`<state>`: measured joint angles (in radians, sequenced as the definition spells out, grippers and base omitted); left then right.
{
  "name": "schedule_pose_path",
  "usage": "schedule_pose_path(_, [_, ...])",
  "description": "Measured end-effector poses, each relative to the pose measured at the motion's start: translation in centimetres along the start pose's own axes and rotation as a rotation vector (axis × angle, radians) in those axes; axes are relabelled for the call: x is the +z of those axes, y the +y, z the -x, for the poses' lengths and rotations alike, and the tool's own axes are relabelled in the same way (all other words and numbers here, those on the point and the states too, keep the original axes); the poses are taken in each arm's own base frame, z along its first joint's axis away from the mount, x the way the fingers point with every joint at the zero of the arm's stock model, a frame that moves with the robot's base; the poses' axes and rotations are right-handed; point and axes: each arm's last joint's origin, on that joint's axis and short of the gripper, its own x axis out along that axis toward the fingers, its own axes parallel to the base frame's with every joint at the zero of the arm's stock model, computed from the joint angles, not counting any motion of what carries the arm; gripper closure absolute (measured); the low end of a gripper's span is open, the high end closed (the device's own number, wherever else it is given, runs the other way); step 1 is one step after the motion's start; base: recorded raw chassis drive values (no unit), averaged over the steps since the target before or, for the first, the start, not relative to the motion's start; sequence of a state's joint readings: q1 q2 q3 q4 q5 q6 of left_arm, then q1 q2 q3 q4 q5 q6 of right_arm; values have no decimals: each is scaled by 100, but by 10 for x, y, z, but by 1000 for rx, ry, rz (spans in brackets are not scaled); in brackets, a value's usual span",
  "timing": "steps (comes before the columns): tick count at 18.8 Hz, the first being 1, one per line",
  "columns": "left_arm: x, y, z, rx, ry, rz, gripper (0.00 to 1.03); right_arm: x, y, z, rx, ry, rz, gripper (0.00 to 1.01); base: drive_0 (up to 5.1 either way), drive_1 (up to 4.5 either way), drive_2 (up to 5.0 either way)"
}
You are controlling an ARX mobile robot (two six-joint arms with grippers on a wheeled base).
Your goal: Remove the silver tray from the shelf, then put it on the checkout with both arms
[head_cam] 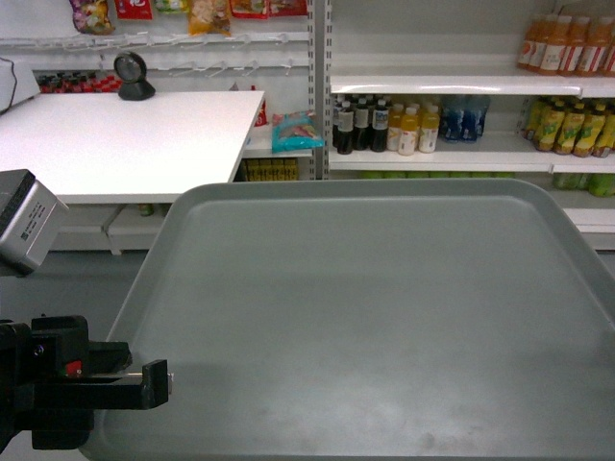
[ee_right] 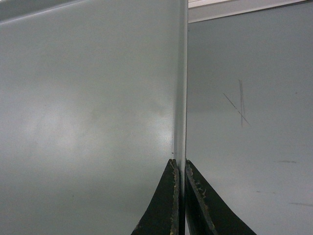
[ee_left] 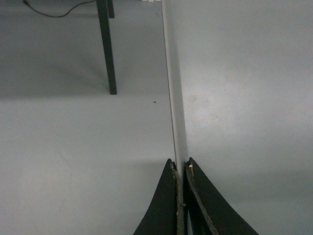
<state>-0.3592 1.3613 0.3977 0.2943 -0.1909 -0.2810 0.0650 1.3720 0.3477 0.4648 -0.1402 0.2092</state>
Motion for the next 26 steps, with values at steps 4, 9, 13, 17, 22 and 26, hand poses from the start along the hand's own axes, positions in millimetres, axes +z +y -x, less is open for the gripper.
schedule_pose_path(4, [0, 0, 0, 0, -1, 0, 100, 0, 0, 0, 0, 0, 0, 99, -495, 246, 246])
schedule_pose_path(9, [0, 0, 0, 0, 0, 0, 100, 0, 0, 0, 0, 0, 0, 99, -501, 237, 237])
schedule_pose_path(13, [0, 0, 0, -1, -3, 1, 100, 0, 0, 0, 1, -3, 0, 99, -494, 289, 175])
schedule_pose_path(17, [0, 0, 0, 0, -1, 0, 100, 0, 0, 0, 0, 0, 0, 99, -454, 390, 121])
schedule_pose_path(22, [0, 0, 0, -1, -1, 0, 100, 0, 0, 0, 0, 1, 0, 99, -464, 381, 109])
schedule_pose_path(26, [0, 0, 0, 0, -1, 0, 100, 0, 0, 0, 0, 0, 0, 99, -468, 379, 104])
